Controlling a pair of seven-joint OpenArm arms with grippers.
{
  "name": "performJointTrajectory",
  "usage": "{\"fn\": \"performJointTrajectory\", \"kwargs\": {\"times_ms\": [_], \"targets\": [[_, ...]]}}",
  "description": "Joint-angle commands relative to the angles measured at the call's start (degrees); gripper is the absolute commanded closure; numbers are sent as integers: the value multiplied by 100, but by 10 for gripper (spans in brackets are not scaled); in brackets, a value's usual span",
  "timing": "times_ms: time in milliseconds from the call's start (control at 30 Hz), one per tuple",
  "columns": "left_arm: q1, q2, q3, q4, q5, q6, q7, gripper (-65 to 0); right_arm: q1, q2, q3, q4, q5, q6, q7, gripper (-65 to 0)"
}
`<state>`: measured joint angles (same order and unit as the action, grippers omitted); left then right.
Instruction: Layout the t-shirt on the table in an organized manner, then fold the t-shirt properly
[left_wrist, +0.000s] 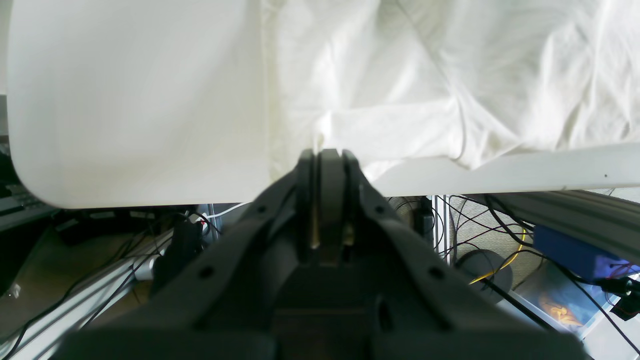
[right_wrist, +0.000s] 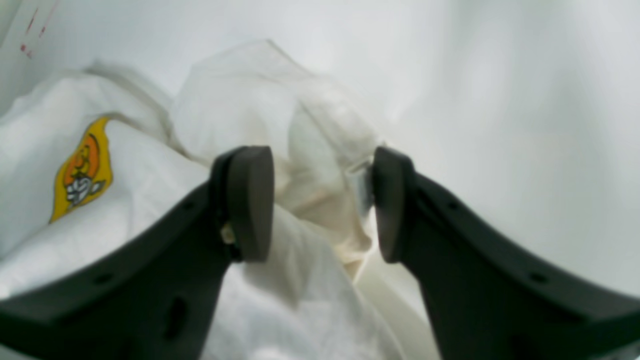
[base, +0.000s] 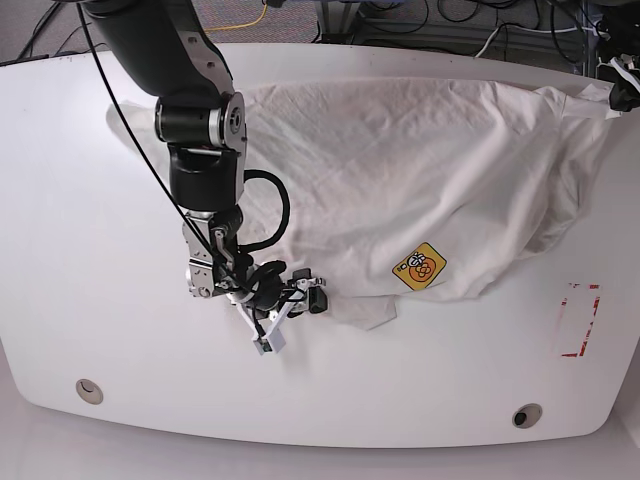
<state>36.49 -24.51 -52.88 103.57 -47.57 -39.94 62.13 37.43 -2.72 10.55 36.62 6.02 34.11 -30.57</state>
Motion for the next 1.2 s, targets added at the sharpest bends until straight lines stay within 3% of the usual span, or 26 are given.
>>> {"fn": "performJointTrajectory", "kwargs": {"times_ms": [0, 600, 800, 1167], "targets": [[30, -120, -52, 91, -47, -6, -81, -1, 217, -5, -4, 79, 88, 49, 151, -254], [30, -111, -52, 91, -47, -6, -81, -1, 200, -14, -4, 79, 97, 22, 186, -239], [30, -111, -52, 91, -47, -6, -81, -1, 200, -14, -13, 70, 88, 22, 186, -84], [30, -111, -52, 91, -47, -6, -81, -1, 200, -14, -22, 79, 53, 13, 160, -14]]}}
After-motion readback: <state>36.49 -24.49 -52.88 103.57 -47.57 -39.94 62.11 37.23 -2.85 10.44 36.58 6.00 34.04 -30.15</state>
